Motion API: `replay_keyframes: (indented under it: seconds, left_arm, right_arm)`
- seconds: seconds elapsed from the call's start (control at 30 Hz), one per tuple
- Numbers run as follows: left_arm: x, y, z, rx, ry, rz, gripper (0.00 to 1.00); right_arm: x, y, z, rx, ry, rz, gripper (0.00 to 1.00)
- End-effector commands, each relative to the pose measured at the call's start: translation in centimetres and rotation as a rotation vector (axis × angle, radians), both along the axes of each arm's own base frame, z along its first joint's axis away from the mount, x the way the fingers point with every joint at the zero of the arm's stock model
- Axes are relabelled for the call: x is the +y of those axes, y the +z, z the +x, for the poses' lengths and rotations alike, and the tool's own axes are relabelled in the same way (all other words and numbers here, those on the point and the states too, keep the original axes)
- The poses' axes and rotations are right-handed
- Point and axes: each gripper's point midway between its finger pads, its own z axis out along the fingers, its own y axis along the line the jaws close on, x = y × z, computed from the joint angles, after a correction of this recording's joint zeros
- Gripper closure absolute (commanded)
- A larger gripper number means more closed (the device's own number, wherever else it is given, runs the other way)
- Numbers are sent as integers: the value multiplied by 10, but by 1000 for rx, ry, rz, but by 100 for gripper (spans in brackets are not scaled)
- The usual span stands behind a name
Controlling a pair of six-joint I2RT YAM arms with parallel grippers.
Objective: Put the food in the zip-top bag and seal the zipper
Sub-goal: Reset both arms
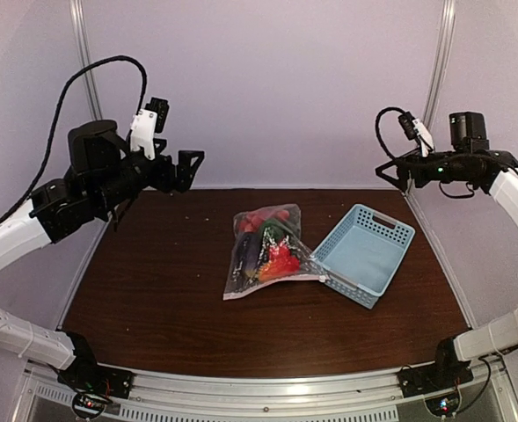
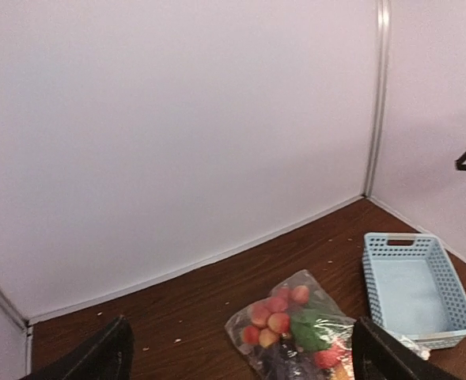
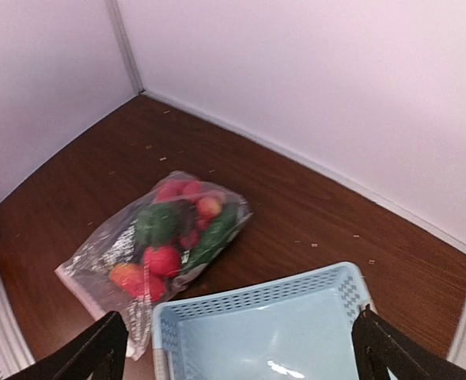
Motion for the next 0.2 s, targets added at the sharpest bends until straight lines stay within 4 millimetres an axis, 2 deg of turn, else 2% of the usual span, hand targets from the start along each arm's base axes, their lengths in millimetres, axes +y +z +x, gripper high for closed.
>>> replay_keyframes:
  seconds: [0.0,0.07,0.17]
  left_arm:
    - [69,1,16,12,354,60,2]
    - [77,-1,13,5,372,61,2]
    - [76,-14,9,2,344,72,2]
  right_arm:
    - [-78,41,36,-151,-512,-14,0]
    - [-89,42,33,-185,-573,-38,1]
    - [-92,34,28,-205,-589,-22,0]
